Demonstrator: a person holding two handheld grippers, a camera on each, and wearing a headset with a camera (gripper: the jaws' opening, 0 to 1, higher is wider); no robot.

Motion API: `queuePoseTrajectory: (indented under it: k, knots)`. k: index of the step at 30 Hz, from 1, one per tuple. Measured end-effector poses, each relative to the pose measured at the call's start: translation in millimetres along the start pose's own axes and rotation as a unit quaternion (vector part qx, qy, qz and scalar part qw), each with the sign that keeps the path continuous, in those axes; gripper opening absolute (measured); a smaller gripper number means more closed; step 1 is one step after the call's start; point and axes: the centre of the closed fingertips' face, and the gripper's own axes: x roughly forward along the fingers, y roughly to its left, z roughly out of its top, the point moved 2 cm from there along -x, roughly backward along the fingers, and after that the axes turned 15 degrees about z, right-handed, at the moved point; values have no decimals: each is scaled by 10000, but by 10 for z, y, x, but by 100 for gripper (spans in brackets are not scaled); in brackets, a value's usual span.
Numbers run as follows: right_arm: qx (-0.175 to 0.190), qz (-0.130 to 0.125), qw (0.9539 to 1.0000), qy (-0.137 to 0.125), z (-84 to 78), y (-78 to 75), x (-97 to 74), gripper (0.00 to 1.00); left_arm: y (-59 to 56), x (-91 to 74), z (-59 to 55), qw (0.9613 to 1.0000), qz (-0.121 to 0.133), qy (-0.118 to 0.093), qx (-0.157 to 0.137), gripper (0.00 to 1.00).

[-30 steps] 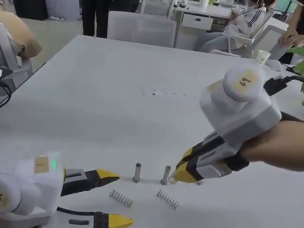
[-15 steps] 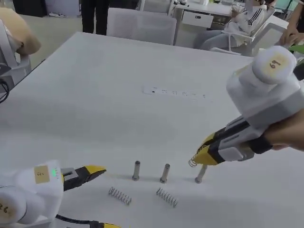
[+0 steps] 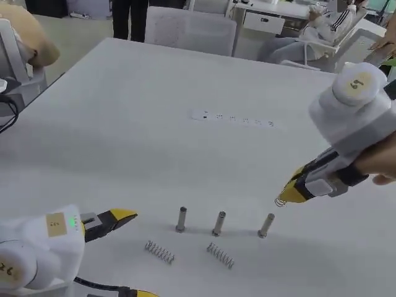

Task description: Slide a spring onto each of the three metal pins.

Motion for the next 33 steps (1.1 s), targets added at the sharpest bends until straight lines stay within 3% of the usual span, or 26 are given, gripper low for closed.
queuePoseTrajectory:
  k: [11, 33]
  knots:
    - [125, 38, 9995, 296, -96, -133, 240, 8, 12, -16, 23, 10000, 24, -28, -26, 80]
    - [292, 88, 9988, 375, -187, -241, 448, 8, 32, -47, 39, 9999, 36, -70, -97, 78]
